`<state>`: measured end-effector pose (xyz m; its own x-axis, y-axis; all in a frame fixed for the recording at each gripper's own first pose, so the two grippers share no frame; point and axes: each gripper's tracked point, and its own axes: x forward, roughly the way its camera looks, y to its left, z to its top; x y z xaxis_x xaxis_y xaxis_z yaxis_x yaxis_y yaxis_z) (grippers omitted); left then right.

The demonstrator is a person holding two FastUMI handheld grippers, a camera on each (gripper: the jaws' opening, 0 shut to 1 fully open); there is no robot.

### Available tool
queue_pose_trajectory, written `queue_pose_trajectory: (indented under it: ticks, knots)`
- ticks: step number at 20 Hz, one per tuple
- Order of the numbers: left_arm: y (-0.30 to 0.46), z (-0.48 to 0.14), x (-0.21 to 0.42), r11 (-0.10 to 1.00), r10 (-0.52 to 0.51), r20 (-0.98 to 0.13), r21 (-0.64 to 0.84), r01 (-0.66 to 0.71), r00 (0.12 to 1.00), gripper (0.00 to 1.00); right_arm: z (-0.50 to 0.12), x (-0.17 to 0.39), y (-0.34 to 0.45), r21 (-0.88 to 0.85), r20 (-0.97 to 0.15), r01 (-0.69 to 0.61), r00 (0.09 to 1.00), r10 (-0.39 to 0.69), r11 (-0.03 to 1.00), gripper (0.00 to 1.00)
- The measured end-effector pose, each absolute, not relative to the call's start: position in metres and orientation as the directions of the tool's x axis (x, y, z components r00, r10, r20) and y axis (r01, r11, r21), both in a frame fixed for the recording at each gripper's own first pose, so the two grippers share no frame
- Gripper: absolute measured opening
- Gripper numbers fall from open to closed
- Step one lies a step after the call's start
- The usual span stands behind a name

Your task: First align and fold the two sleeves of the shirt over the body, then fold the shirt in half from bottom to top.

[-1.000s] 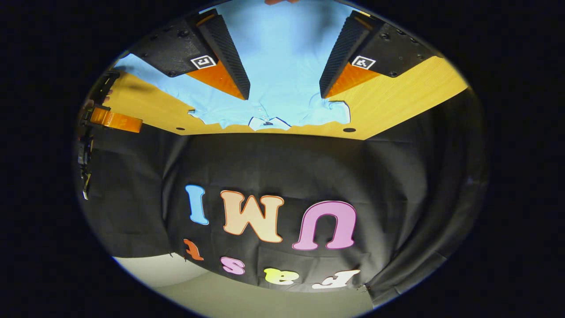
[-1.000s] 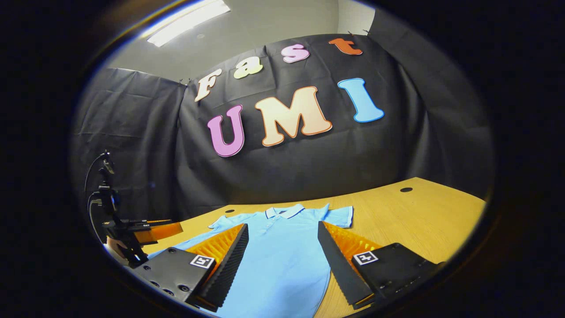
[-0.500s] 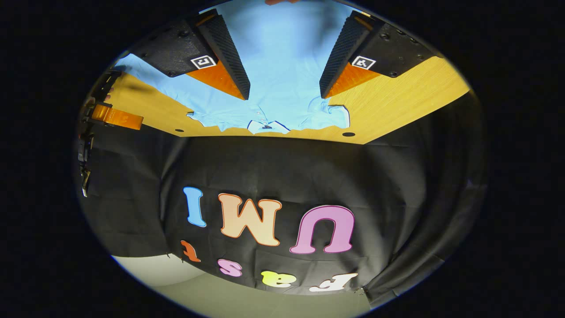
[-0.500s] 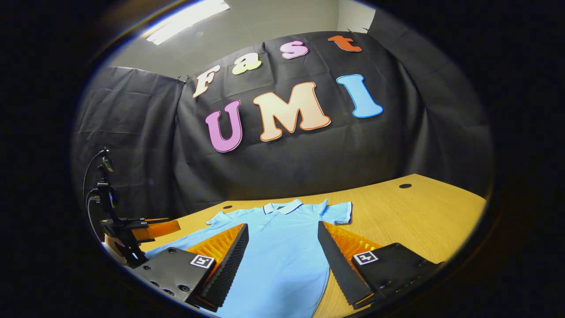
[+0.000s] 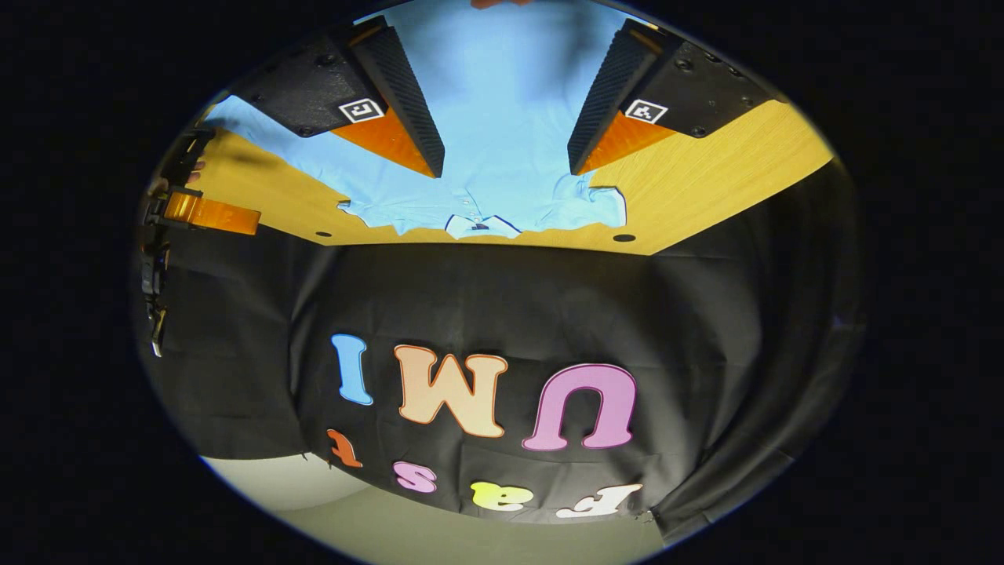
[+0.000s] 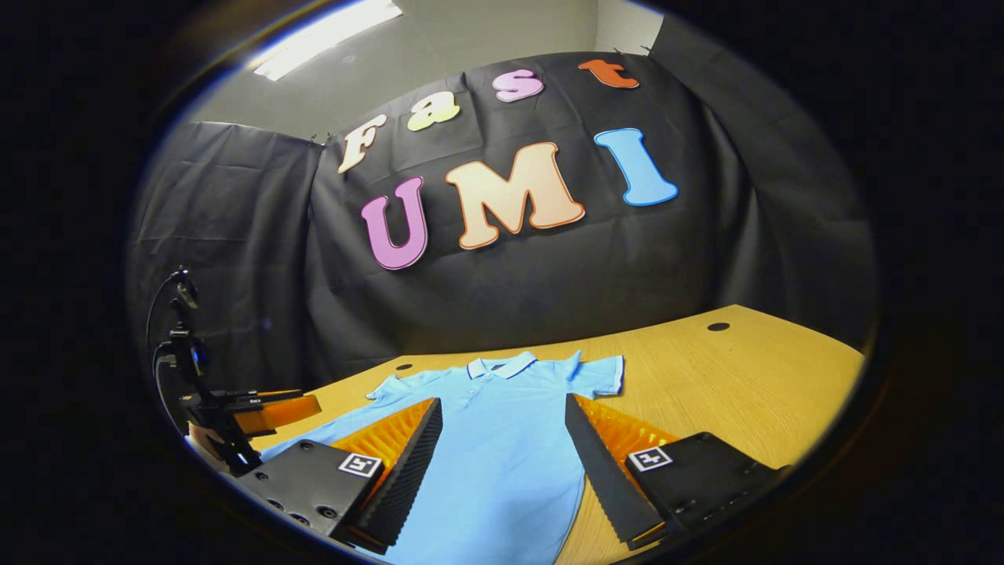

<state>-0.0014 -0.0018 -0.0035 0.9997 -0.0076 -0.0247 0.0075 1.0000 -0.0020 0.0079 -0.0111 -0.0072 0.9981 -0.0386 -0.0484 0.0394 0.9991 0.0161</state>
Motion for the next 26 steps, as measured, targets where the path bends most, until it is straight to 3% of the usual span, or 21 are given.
queue_pose_trajectory:
  ticks: [6,8,15,26]
  knots:
    - [-0.001,-0.002,0.000,1.000,-0.009,-0.019,0.010,0.009,1.000,0.95,-0.005,0.046,-0.025,0.081,-0.197,0.045,0.980,-0.028,0.996,0.98]
    - [-0.002,-0.005,0.001,1.000,-0.013,-0.028,0.008,0.013,1.000,0.95,-0.004,0.065,-0.043,0.048,-0.253,0.073,0.966,-0.058,0.996,0.94]
    - [0.006,-0.016,0.006,1.000,-0.003,-0.064,-0.003,0.002,0.998,0.95,-0.005,0.140,-0.086,-0.024,-0.381,0.133,0.915,-0.132,0.991,0.97]
    - [0.015,-0.013,0.010,1.000,0.016,-0.061,0.009,-0.016,0.998,0.95,-0.069,0.229,-0.146,-0.135,-0.550,0.265,0.782,-0.295,0.955,0.97]
